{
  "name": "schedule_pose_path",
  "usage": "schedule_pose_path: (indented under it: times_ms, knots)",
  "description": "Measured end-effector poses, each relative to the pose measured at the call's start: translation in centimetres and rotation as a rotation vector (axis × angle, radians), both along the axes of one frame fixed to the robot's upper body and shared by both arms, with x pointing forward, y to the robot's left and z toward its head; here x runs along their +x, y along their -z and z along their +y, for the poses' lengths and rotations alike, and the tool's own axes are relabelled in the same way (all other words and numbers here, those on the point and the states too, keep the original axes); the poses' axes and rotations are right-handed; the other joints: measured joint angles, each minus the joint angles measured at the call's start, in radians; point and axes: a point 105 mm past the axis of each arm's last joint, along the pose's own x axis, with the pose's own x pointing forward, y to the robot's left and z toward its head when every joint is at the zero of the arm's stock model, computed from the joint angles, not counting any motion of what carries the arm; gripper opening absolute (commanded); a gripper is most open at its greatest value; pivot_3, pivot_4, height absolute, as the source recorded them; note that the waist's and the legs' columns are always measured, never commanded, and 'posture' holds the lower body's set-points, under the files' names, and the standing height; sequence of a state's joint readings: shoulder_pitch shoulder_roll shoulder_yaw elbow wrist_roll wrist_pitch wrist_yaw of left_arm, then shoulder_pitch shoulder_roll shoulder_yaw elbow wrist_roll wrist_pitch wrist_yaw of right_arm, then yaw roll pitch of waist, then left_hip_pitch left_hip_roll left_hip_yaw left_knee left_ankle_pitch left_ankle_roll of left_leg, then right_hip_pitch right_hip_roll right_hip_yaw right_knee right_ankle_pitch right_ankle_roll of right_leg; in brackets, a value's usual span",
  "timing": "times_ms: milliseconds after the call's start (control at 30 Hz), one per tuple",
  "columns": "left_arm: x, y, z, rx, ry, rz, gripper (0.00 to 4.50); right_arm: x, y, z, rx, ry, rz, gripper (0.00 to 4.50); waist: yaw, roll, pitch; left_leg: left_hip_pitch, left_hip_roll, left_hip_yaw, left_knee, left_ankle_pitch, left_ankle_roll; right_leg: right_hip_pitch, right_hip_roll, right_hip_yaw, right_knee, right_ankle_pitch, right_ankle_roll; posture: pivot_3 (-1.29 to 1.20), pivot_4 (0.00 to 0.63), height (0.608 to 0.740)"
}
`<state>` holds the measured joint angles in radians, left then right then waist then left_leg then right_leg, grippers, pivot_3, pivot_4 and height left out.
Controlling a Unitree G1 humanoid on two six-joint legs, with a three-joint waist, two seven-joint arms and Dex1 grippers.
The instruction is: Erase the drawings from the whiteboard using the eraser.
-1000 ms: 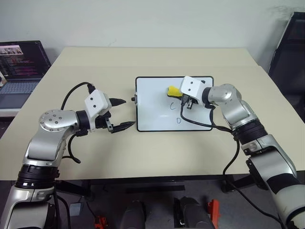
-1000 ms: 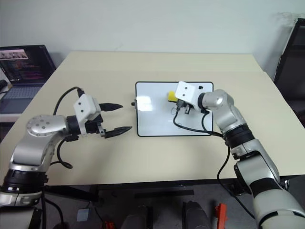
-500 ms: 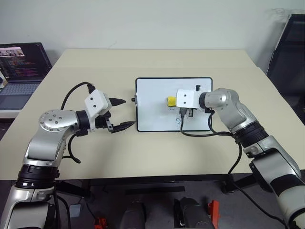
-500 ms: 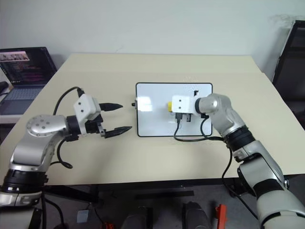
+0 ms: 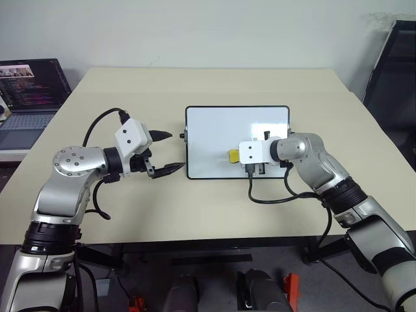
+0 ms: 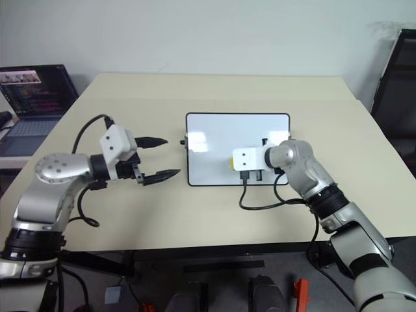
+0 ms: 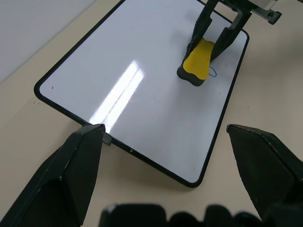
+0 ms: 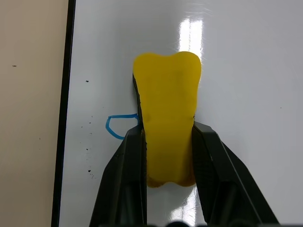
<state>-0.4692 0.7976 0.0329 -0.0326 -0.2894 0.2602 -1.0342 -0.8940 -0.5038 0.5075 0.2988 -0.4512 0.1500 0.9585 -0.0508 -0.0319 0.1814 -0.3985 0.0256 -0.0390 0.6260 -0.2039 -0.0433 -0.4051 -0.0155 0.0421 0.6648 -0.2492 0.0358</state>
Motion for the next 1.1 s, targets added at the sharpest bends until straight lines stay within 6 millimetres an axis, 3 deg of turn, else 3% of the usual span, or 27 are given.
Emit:
schedule_pose_path:
  times_ms: [67,167,267,333,400,467,600,800,933,1100]
  knots:
    - [0.0,0.0,0.0,0.0,0.0,0.0,4.5,0.0,-0.1,0.0,0.009,0.005,0.001,0.96,0.0,0.0,0.0,0.0,0.0,0.0,0.0,0.0,0.0,0.0,0.0,0.0,0.0,0.0,0.0,0.0,0.15,0.74]
    - [0.0,0.0,0.0,0.0,0.0,0.0,4.5,0.3,-1.4,-0.2,0.158,0.066,0.047,0.96,0.001,0.001,0.001,-0.002,0.0,0.0,0.0,0.0,0.0,-0.001,0.0,0.0,0.0,0.0,0.0,0.0,0.15,0.74]
    - [0.0,-0.1,0.0,0.0,0.0,-0.002,4.5,0.8,-6.2,-0.9,0.393,0.108,0.026,0.96,0.003,0.002,0.002,-0.004,0.0,0.0,-0.001,0.0,0.0,-0.004,0.0,0.0,-0.001,0.002,0.003,0.0,0.15,0.74]
    - [0.1,-0.2,-0.1,-0.001,0.002,-0.007,4.5,0.8,-9.6,-2.2,0.46,0.114,-0.043,0.96,0.005,0.002,0.002,-0.004,0.0,0.0,-0.003,0.0,0.0,-0.004,0.0,-0.001,-0.002,0.001,0.002,0.0,0.15,0.74]
    - [0.1,-0.3,-0.1,-0.001,0.002,-0.01,4.5,0.4,-11.0,-4.4,0.498,0.141,-0.056,0.96,0.014,0.002,0.002,-0.004,0.0,0.0,-0.003,-0.002,0.001,-0.004,0.0,-0.001,-0.002,-0.001,0.002,0.0,0.15,0.74]
    - [0.1,-0.3,-0.1,-0.002,0.002,-0.009,4.5,0.0,-10.6,-6.4,0.524,0.173,-0.017,0.96,0.019,0.002,0.002,-0.005,0.0,0.0,-0.003,-0.003,0.001,-0.004,0.0,-0.001,-0.002,-0.002,0.001,0.0,0.15,0.74]
    - [0.1,-0.2,-0.1,-0.003,0.001,-0.007,4.5,-1.3,-6.7,-12.1,0.446,0.326,0.081,0.96,0.023,0.002,0.002,-0.007,-0.001,0.001,-0.003,-0.004,0.001,-0.005,-0.001,0.0,-0.004,-0.002,0.001,0.0,0.15,0.74]
    - [0.1,-0.1,-0.4,-0.012,0.01,-0.005,4.5,-3.6,-3.3,-16.7,0.371,0.467,0.161,0.96,0.013,0.003,0.003,-0.005,0.0,0.002,-0.003,-0.004,0.001,-0.005,0.0,0.001,-0.003,-0.003,0.003,0.0,0.15,0.74]
    - [0.2,-0.2,-0.5,-0.012,0.013,-0.007,4.5,-4.2,-1.9,-17.7,0.374,0.517,0.182,0.96,0.006,0.003,0.003,-0.003,0.001,0.004,-0.002,-0.004,0.001,-0.005,0.001,0.003,-0.002,-0.003,0.003,0.0,0.15,0.74]
    - [0.3,-0.3,-0.5,-0.011,0.017,-0.01,4.5,-4.3,-2.6,-17.4,0.414,0.515,0.163,0.96,0.004,0.003,0.003,-0.003,0.001,0.005,-0.001,-0.004,0.001,-0.004,0.001,0.003,-0.002,-0.003,0.003,0.0,0.15,0.74]
